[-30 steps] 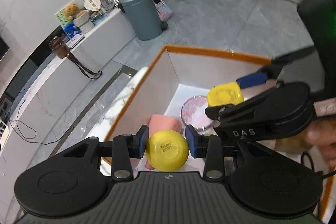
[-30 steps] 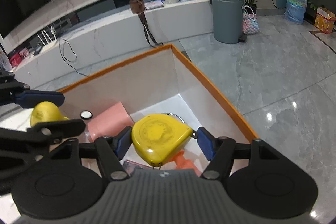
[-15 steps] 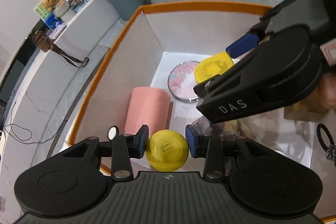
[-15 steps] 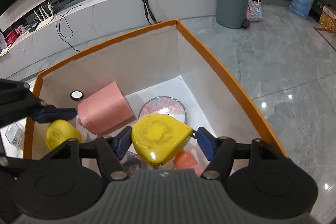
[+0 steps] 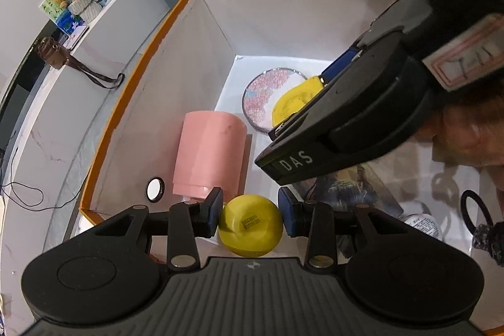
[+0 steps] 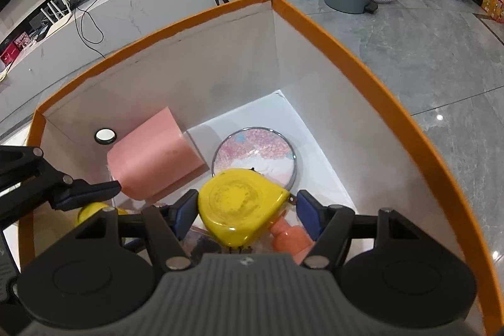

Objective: Organize rigid objects
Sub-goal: 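Open both tools to drop the bottle and tape measure into the box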

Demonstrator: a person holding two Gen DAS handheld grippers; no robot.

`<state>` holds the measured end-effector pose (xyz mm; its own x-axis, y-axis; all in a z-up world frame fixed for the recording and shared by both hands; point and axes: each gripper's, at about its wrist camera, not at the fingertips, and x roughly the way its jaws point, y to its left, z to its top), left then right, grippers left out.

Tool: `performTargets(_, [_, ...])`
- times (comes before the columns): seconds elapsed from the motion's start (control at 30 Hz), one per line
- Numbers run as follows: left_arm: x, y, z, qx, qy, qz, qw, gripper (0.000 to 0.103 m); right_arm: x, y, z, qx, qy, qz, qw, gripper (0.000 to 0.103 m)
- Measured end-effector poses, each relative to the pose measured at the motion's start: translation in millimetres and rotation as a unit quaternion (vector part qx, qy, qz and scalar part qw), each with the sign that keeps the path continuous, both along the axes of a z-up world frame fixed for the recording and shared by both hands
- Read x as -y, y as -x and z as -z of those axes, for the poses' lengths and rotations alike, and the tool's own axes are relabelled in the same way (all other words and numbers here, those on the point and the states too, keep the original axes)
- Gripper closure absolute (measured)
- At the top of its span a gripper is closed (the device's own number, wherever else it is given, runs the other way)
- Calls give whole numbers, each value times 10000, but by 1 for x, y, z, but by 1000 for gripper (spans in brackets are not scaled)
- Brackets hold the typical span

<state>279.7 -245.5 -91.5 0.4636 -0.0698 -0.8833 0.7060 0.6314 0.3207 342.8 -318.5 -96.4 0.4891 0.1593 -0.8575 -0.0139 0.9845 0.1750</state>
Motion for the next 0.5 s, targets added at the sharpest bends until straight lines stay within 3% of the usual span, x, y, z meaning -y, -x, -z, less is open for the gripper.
performTargets(0.13, [0, -1, 0, -19, 18, -73, 10000, 57, 0, -1, 2, -18, -80, -5, 10000, 35])
performTargets(0.3, [-1, -1, -4, -80, 101, -10, 9999, 40, 4, 1, -2, 98, -127, 82, 9998, 32])
performTargets(0.5, [-3, 4, -12, 2, 187, 7, 9998, 39, 7, 5, -13, 256, -213, 141, 9993, 31])
